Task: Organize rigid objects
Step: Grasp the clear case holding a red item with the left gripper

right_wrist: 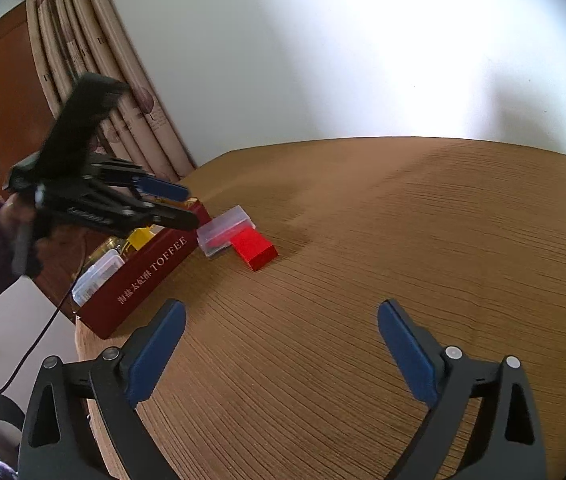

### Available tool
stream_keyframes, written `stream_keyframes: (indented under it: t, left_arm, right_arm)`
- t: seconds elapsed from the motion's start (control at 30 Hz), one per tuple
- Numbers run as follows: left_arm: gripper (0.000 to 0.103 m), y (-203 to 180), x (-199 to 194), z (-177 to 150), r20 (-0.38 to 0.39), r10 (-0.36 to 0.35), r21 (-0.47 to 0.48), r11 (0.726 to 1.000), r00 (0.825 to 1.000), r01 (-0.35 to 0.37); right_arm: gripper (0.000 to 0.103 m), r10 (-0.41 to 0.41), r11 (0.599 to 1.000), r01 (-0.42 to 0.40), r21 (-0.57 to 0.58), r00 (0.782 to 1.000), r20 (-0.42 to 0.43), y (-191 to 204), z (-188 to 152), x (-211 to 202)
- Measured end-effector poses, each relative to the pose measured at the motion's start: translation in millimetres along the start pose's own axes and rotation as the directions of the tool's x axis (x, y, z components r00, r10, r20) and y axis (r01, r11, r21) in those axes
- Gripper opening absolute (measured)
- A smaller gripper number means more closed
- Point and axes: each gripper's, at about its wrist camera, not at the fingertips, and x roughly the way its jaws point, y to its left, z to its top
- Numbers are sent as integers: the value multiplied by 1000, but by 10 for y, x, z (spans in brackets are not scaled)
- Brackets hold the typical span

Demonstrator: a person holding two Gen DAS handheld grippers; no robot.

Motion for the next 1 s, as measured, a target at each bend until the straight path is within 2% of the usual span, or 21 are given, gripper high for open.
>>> stream_keyframes:
  t: [0.1,0.23,0.33,0.47,0.63,0.73,0.83,0.9,1.0]
  left_arm:
    - [56,105,150,45,-50,-35,20,999,998,36]
    - [56,206,310,86,-105,-25,17,999,994,27]
    - [56,264,378,108,-114,-14,11,1000,993,15]
    - [56,331,515,141,-137,-45,-12,999,990,44]
    - [56,376,704,142,-167,40,6,999,985,-39]
    - [56,450,727,133,-175,6,-26,1000,985,-11]
    - [56,439,769,128,-189,-34,-5,999,981,34]
    - [56,376,852,119,-225,-28,19,999,974,33]
    - [56,357,920,142,-222,-2,34,999,975,10]
  right_arm:
    - [97,7,1000,-7,-4,1000,-3,11,3,5]
    - [98,14,1000,-14,-9,1000,-6,23,6,11]
    - [98,19,1000,-20,-12,1000,-10,17,7,2]
    - [98,20,1000,-21,-18,1000,-17,25,15,6]
    - [99,21,1000,-21,-22,1000,-23,36,16,2]
    - [99,20,999,-21,-24,999,-27,36,9,0]
    - [99,19,1000,-20,-25,999,-29,36,8,-1]
    - [99,18,1000,-18,-24,999,-31,43,14,-8]
    - [99,18,1000,-19,-24,999,-31,43,14,-11]
